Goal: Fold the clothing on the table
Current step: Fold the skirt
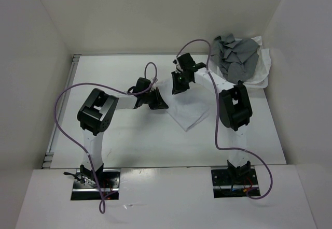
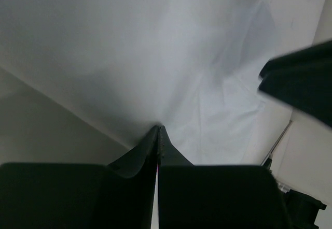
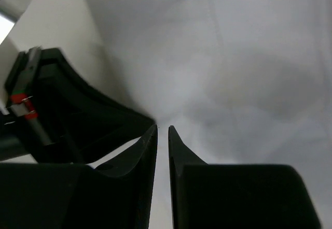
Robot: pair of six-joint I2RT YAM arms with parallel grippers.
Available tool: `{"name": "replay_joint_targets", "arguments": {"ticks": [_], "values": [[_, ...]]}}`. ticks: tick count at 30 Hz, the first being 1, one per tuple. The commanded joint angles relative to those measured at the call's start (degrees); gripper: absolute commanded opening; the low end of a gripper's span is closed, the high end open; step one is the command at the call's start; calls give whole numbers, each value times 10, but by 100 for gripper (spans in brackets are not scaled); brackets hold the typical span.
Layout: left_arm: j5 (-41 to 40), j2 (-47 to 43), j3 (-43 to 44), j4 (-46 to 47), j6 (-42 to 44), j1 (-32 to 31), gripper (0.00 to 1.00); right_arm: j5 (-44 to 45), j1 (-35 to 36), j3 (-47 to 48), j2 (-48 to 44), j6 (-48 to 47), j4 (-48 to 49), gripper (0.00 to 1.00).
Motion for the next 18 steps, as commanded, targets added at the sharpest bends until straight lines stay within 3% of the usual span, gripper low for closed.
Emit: {"name": "replay_joint_targets", "arguments": {"ticks": [1, 14, 18], "values": [[-15, -13, -18, -32, 14, -10, 4, -60, 15, -15, -34, 6, 18, 19], [-15, -105, -33, -48, 14, -10, 4, -84, 21, -101, -34, 6, 29, 19], [-9, -125, -45, -35, 8, -16, 4, -90, 21, -101, 7, 6, 29, 19]]}}
